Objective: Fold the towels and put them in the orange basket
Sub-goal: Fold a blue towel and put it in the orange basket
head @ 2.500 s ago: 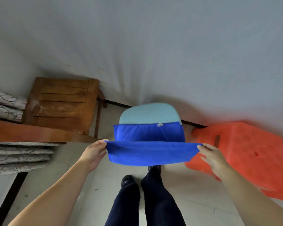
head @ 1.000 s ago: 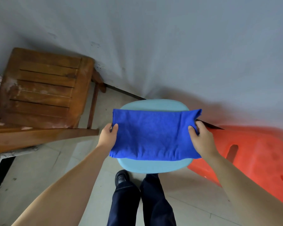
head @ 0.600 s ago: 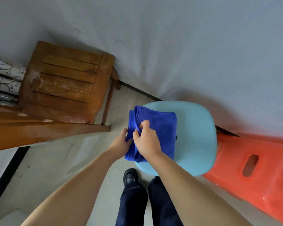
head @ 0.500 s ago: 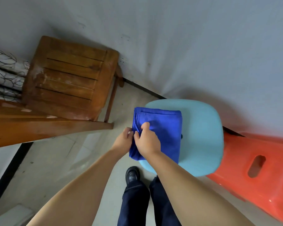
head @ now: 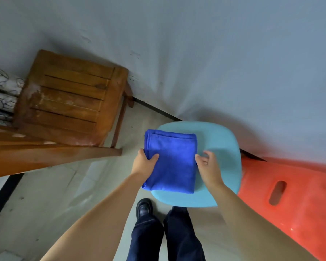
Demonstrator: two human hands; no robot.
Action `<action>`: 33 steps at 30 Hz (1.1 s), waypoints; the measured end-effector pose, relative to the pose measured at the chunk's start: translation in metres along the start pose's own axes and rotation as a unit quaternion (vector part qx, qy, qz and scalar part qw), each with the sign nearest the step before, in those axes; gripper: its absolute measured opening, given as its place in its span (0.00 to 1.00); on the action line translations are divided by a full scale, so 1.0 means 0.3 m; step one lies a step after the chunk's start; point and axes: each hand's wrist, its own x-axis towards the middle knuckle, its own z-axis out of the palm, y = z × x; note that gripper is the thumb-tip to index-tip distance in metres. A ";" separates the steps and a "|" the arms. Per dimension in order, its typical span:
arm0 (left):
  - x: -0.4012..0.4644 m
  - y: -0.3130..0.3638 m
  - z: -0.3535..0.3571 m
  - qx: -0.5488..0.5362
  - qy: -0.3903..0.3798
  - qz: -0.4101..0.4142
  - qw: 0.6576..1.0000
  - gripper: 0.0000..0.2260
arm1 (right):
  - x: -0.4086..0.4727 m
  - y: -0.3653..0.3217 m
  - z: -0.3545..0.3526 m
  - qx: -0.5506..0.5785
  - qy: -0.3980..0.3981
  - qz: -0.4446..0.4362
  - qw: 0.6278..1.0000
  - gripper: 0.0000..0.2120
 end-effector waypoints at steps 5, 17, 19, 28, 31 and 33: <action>-0.107 0.089 -0.005 -0.191 -0.150 0.001 0.970 0.08 | -0.031 0.046 0.002 0.111 -0.054 0.076 0.989 0.20; -0.395 0.374 -0.056 -0.194 -0.354 -0.003 0.915 0.16 | -0.354 -0.108 -0.294 0.479 -0.222 0.157 0.834 0.21; -0.445 0.396 -0.081 -0.153 -0.354 0.031 0.922 0.16 | -0.431 -0.116 -0.364 0.470 -0.182 0.111 0.857 0.16; -0.692 0.490 0.082 0.013 -0.419 0.132 0.898 0.14 | -0.764 0.036 -0.643 0.543 -0.062 -0.003 0.838 0.16; -0.849 0.509 0.248 0.081 -0.458 0.166 0.869 0.14 | -0.902 0.157 -0.777 0.564 -0.007 -0.028 0.825 0.15; -0.967 0.505 0.363 0.109 -0.482 0.179 0.851 0.12 | -0.989 0.250 -0.863 0.579 0.029 -0.041 0.814 0.14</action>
